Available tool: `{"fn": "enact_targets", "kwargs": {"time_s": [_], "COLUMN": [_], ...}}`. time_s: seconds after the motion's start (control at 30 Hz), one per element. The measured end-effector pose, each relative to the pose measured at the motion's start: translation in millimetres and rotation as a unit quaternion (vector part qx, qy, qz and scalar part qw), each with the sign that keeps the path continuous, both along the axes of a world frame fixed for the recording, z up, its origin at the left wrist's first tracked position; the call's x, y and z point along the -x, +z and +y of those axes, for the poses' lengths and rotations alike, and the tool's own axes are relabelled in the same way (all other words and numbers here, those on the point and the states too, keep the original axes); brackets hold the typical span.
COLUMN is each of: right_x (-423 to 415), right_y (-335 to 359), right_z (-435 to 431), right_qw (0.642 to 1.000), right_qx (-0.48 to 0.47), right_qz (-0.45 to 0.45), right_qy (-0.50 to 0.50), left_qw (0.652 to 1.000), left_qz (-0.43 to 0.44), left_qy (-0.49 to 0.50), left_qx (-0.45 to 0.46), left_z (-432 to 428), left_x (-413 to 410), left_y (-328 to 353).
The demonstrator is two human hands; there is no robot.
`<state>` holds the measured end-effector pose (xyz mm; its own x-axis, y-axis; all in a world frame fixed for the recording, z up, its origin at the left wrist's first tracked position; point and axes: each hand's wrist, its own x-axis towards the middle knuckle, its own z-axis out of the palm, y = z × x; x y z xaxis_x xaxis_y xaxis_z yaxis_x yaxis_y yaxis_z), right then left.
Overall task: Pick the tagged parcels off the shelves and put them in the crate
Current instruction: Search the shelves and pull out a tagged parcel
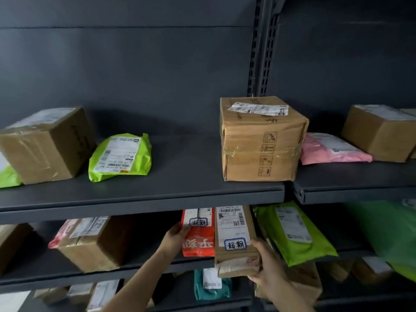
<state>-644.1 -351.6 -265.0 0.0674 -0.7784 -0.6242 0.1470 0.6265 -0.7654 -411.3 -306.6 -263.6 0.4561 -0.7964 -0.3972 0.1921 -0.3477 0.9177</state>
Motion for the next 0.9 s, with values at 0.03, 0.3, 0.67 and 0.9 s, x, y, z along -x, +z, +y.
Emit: {"fn": "enact_targets", "kwargs": {"time_s": [0.03, 0.3, 0.67, 0.9], "right_x": [3, 35, 60, 65], "right_y": [-1, -20, -17, 5], "right_z": [6, 51, 63, 57], "right_qw": [1.000, 0.998, 0.992, 0.979], "right_qx": [-0.004, -0.003, 0.063, 0.131], "right_qz": [-0.008, -0.056, -0.084, -0.090], "right_qy": [-0.001, 0.036, 0.065, 0.127], "left_qw": [1.000, 0.998, 0.986, 0.983], "left_qz": [0.019, 0.046, 0.154, 0.123], "left_qy": [-0.008, -0.018, -0.060, -0.114], "left_qx": [0.000, 0.024, 0.037, 0.073], "left_z": [7, 85, 126, 145], "left_x": [4, 38, 58, 60], "left_y": [3, 1, -5, 13]}}
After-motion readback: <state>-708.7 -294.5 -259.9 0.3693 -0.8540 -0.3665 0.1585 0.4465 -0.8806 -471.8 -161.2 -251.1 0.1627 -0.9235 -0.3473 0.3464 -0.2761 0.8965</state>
